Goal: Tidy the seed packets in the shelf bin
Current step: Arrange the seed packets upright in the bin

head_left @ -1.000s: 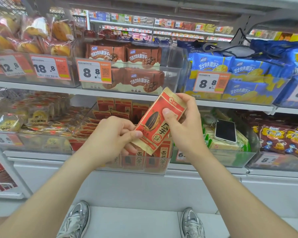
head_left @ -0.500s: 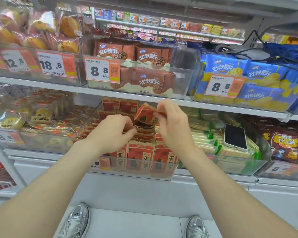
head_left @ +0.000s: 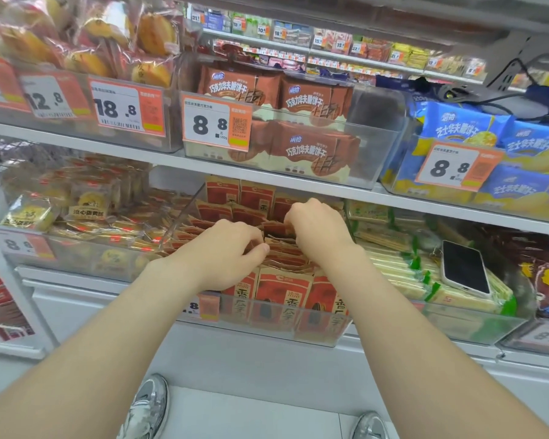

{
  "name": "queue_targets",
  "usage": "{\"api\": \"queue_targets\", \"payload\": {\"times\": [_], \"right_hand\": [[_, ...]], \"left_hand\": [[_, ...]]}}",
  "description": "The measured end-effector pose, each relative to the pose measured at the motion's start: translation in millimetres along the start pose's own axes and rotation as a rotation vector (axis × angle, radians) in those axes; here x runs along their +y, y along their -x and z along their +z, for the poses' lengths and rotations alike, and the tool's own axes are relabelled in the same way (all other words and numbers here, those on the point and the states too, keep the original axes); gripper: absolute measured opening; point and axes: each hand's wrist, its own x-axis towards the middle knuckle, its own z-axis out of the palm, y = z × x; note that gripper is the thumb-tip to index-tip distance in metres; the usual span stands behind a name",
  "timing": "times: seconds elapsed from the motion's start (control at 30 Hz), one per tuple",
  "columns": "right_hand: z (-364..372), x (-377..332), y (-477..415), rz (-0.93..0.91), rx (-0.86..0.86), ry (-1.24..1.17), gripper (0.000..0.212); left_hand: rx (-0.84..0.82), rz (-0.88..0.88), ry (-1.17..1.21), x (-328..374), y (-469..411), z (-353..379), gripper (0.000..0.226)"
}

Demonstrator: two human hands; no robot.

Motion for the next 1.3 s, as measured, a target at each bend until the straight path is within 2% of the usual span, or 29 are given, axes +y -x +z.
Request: {"api": "queue_targets", "payload": {"times": [0.13,0.33,0.4,0.47,0.53,0.63,0.7,0.83,0.97,1.1,1.3], "right_hand": [[1.5,-3.2,-5.4,0.087,-0.101,-0.028,0.031],[0.3,-10.3,-22.3,0.064,-0.264,0.134,0.023],[1.9,-13.7,-25.2,0.049,-0.237,0.143,0.02],[6.0,-16.6,-29.4,0.071,-0.146,0.039,0.022],[13.5,-18.8,-35.7,0.097,-0.097,-0.05,0.032],[24.2,-19.7,-47.2,0.159,-0.171,-0.068,0.071],[25.0,-19.9,-53.2,0.206,-0.188,-0.05,0.079],[16.9,-22.4,-52.6,0.158,-0.177,0.071,0.053],[10.7,-23.4,-47.2,0.097,-0.098,0.134,0.037],[-0.7,-27.0,-36.5,-0.009,-0.106,0.182,0.032],[-24.3,-30.1,-5.1,-0.149,-0.019,0.344,0.023]], "left_hand": [[0.001,0.012,-0.008,-3.7,0.6,-0.6,0.043],[-0.009,0.011,0.012,-2.7,2.0,-0.5,0.046],[-0.009,0.01,0.022,-2.9,3.1,-1.8,0.046],[-0.013,0.012,0.023,-2.2,3.9,-2.7,0.047],[-0.011,0.009,0.025,-1.9,4.0,-2.5,0.047],[-0.011,-0.002,0.049,-2.8,3.6,-2.5,0.043],[-0.02,-0.019,0.057,-3.8,2.9,-3.0,0.037],[-0.023,-0.034,0.066,-3.2,3.2,-2.7,0.037],[-0.016,-0.048,0.057,-3.3,1.4,0.9,0.037],[-0.016,-0.053,0.022,-2.2,-0.7,3.2,0.037],[-0.01,-0.048,-0.015,0.6,3.8,1.6,0.036]]}}
